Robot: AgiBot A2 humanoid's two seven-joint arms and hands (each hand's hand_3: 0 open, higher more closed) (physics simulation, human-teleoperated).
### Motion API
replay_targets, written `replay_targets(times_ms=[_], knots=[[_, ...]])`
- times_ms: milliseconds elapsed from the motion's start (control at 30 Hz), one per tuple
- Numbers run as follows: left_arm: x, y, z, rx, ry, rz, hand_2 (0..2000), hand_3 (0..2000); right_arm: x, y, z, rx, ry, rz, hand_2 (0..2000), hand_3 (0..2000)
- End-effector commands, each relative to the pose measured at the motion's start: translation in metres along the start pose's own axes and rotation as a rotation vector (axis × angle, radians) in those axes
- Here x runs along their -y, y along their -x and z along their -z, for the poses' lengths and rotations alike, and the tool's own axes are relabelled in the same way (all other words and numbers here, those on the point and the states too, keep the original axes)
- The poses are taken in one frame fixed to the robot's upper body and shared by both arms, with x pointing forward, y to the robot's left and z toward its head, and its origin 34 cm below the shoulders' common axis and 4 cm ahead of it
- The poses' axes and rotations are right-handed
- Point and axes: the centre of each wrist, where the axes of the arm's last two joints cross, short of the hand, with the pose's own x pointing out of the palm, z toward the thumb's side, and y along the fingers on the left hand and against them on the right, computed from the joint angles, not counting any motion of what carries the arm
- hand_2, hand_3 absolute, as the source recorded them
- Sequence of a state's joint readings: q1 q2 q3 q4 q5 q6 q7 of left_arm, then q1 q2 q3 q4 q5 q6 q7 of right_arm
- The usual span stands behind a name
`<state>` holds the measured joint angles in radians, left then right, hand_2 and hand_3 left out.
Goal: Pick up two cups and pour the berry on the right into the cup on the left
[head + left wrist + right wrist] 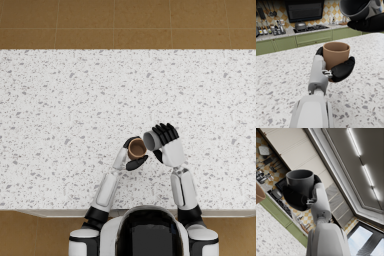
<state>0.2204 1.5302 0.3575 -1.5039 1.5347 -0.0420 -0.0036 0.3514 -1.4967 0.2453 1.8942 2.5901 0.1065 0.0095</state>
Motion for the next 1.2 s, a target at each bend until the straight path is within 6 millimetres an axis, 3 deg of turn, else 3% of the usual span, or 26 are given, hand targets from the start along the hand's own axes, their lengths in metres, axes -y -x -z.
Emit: replay_targets(times_ms=[33, 267, 567, 600, 633, 667, 967, 1000, 1033, 1200], knots=[[-0.004, 0.000, -0.006, 0.002, -0.021, -0.002, 2000, 1280, 0.004, 0.006, -0.007, -0.026, 0.022, 0.030, 2000, 1280], [-0.004, 0.000, -0.007, 0.008, -0.026, -0.008, 2000, 1280, 0.006, 0.009, -0.008, -0.240, 0.000, 0.046, 2000, 1280], [-0.011, 0.000, -0.007, 0.017, -0.025, -0.013, 2000, 1280, 0.007, 0.008, -0.026, -0.498, 0.031, 0.063, 2000, 1280], [-0.005, 0.000, -0.001, 0.017, -0.005, -0.013, 2000, 1280, 0.006, 0.007, -0.027, -0.527, 0.035, 0.060, 2000, 1280], [-0.011, -0.001, -0.008, 0.018, -0.028, -0.011, 2000, 1280, 0.006, 0.007, -0.027, -0.558, 0.030, 0.062, 2000, 1280], [-0.007, -0.001, -0.002, 0.018, -0.005, -0.012, 2000, 1280, 0.006, 0.006, -0.027, -0.587, 0.029, 0.059, 2000, 1280], [-0.013, -0.002, -0.008, 0.023, -0.027, -0.013, 2000, 1280, 0.005, 0.007, -0.026, -0.794, -0.012, 0.066, 2000, 1280], [-0.011, 0.002, -0.006, -0.355, -0.005, 0.296, 2000, 1280, 0.005, 0.008, -0.028, -0.822, -0.013, 0.074, 2000, 1280], [-0.013, -0.002, -0.009, -0.069, -0.029, 0.064, 2000, 1280, 0.005, 0.008, -0.028, -0.853, -0.018, 0.076, 2000, 1280], [-0.013, 0.000, -0.010, -0.071, -0.029, 0.058, 2000, 1280, 0.005, 0.009, -0.027, -0.912, -0.030, 0.083, 2000, 1280]])
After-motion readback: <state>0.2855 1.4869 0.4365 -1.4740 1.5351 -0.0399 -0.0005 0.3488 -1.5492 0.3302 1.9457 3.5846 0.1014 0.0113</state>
